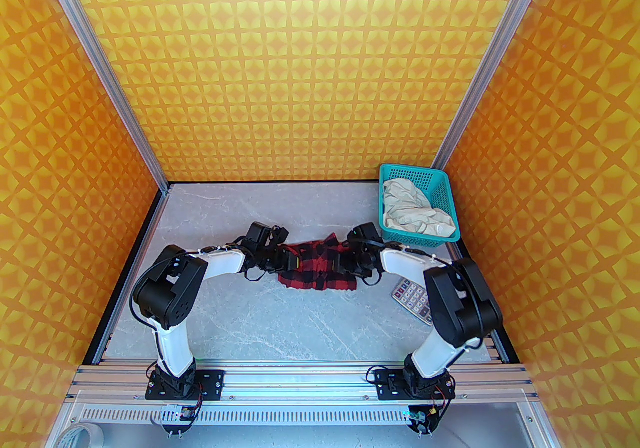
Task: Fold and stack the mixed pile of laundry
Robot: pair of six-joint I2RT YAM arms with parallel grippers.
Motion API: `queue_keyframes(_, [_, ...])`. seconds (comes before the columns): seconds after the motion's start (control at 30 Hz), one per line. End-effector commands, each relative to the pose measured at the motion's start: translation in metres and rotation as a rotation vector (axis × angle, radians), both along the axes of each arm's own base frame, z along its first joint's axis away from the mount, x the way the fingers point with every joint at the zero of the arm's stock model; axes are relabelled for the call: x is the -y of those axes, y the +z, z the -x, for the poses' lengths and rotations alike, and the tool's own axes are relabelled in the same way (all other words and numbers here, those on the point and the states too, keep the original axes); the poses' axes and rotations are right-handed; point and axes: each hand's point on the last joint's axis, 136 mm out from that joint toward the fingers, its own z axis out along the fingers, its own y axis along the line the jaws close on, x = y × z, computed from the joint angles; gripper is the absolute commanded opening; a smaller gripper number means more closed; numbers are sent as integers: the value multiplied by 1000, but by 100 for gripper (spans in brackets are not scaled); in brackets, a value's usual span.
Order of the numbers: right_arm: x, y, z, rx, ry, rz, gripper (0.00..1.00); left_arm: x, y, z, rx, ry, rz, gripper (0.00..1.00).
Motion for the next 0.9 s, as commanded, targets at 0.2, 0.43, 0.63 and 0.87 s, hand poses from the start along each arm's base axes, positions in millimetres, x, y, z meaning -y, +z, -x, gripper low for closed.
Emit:
queue_keyframes(0.2, [4,45,-18,94,-24,22,59,-55,30,-48,216,129,-126,0])
queue_keyframes(0.43, [51,110,-37,282,-148,97,60,-173,11,-111,220,229,-446,0])
queue_keyframes(0.63, [91,154,-61,425,-252,159,60,-283,20,-181,270,323,-637,0])
queue_keyframes(0.87, [150,181,-89,477,-362,285,60,-382,10,-245,249,379,-721,0])
